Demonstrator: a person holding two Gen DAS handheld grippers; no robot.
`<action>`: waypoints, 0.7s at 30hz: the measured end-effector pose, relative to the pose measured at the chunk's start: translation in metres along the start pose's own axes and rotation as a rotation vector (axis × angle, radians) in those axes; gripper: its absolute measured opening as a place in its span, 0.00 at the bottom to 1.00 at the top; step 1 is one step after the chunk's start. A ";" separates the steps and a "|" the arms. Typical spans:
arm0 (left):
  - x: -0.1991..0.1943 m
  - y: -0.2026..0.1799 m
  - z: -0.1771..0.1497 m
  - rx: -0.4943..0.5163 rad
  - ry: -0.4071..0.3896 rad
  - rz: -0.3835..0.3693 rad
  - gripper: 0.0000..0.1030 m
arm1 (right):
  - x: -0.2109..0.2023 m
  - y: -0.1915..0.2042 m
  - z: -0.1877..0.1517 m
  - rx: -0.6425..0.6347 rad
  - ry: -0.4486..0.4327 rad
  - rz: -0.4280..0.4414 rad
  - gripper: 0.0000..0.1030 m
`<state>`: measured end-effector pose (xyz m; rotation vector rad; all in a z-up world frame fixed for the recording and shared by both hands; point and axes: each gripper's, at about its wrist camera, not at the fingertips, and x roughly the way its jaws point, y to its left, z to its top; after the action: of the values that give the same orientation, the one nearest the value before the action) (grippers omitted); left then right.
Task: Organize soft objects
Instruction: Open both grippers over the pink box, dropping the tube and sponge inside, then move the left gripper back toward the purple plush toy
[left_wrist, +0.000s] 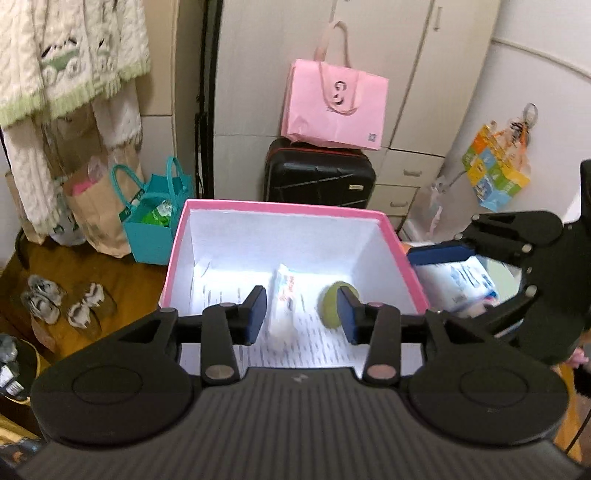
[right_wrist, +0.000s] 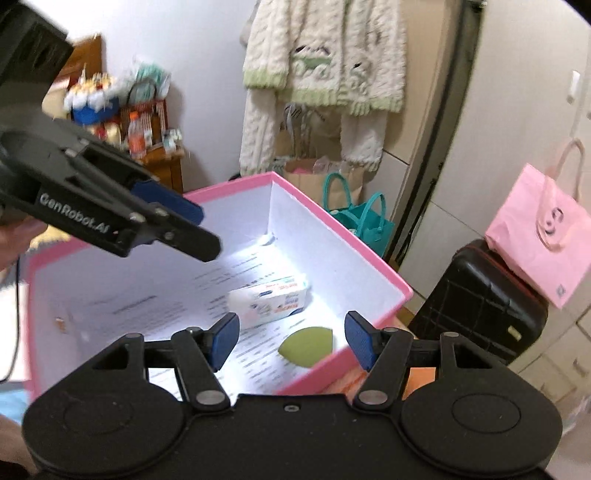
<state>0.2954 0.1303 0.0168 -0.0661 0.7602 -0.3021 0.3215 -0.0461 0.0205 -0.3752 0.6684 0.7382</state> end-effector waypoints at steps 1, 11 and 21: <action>-0.007 -0.004 -0.002 0.012 -0.002 -0.005 0.40 | -0.006 0.001 -0.002 0.012 -0.007 -0.001 0.66; -0.074 -0.050 -0.024 0.108 0.013 -0.155 0.41 | -0.095 0.015 -0.039 0.096 -0.075 -0.028 0.67; -0.110 -0.115 -0.052 0.259 -0.002 -0.235 0.46 | -0.155 0.029 -0.088 0.123 -0.093 -0.098 0.69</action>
<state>0.1566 0.0554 0.0717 0.0896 0.7066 -0.6220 0.1779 -0.1491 0.0588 -0.2574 0.6003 0.6141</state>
